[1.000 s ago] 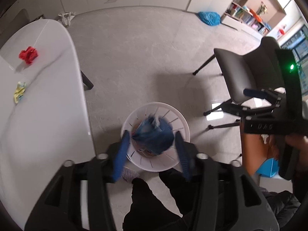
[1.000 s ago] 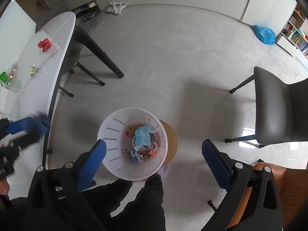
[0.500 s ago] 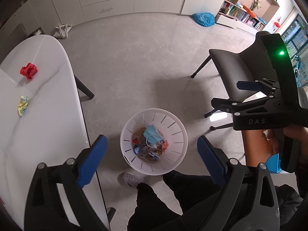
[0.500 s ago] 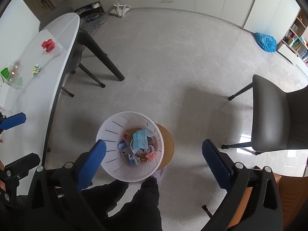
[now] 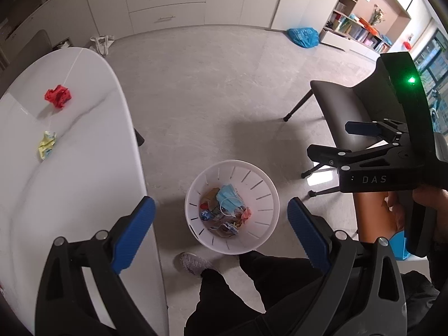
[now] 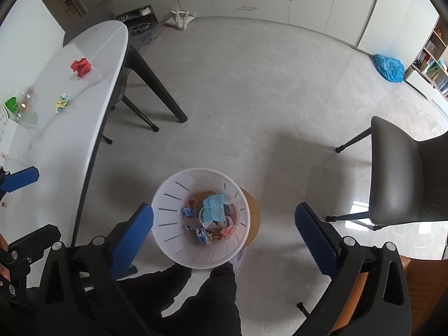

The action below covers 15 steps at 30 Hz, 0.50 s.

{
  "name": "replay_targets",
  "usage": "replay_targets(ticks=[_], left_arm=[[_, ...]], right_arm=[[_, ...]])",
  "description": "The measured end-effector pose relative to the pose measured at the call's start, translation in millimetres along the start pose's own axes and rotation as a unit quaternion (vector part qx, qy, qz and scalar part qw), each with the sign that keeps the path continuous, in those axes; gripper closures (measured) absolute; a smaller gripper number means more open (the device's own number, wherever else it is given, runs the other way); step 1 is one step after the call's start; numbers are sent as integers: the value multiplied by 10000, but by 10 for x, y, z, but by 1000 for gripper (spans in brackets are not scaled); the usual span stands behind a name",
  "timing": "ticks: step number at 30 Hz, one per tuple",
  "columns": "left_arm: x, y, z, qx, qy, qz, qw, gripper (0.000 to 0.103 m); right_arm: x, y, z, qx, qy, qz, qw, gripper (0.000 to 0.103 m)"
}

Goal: Collect trash
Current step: 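Move both tools back to the table and grasp the yellow paper with the left tool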

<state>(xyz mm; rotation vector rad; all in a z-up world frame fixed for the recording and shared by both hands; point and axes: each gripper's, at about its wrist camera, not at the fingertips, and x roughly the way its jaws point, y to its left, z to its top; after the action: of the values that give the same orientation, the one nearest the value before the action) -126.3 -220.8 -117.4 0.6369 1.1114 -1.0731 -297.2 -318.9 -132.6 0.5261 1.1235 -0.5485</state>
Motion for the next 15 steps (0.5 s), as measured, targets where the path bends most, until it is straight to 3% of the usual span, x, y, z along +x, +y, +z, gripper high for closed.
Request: replay_targets(ticks=[15], left_arm=[[-269,892,-68,-997,-350,564,9928,8]], right_arm=[[63,802,470,-637,-274,321,9971,3]])
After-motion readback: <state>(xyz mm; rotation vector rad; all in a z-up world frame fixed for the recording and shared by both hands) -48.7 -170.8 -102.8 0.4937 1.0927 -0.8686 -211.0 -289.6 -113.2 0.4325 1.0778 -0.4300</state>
